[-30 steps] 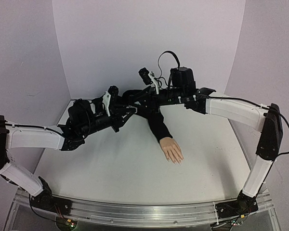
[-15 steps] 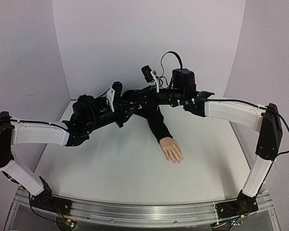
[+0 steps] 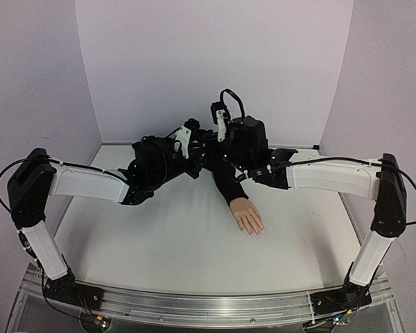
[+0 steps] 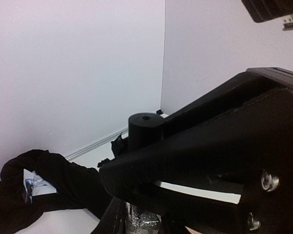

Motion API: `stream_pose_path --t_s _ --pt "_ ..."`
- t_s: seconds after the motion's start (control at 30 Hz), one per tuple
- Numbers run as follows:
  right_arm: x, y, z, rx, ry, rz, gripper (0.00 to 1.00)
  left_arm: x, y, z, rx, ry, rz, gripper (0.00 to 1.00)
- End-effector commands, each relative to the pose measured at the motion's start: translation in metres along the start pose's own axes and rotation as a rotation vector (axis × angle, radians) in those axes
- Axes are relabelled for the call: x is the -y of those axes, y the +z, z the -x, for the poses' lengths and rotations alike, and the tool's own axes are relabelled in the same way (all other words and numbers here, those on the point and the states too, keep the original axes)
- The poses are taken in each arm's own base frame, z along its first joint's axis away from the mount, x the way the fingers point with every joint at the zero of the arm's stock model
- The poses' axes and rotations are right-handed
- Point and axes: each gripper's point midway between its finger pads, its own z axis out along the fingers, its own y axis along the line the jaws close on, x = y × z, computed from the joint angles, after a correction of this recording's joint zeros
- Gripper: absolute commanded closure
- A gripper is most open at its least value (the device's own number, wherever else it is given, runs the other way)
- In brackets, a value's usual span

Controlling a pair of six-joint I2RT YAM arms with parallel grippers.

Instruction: Paint the nails

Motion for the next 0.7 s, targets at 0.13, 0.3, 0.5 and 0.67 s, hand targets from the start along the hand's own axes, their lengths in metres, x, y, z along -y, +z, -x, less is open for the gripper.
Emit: stream_pose_path --t_s 0.13,0.3,0.5,0.67 --pt "0.049 -0.038 0.017 -0.018 0.016 -0.308 0.62 -0.017 0.014 0.073 0.234 -0.068 0.108 1.00" --pt "0.038 -0.059 0.025 -0.030 -0.025 -0.162 0.32 -0.006 0.016 0.057 0.181 -0.084 0.044 1.00" --pt "0.005 -0.079 0.023 -0.066 -0.088 0.352 0.25 0.029 0.008 0.049 0.120 -0.085 -0.167 1.00" --pt "-0.003 -0.082 0.034 -0.030 -0.148 0.554 0.30 0.052 -0.002 0.053 0.108 -0.094 -0.303 1.00"
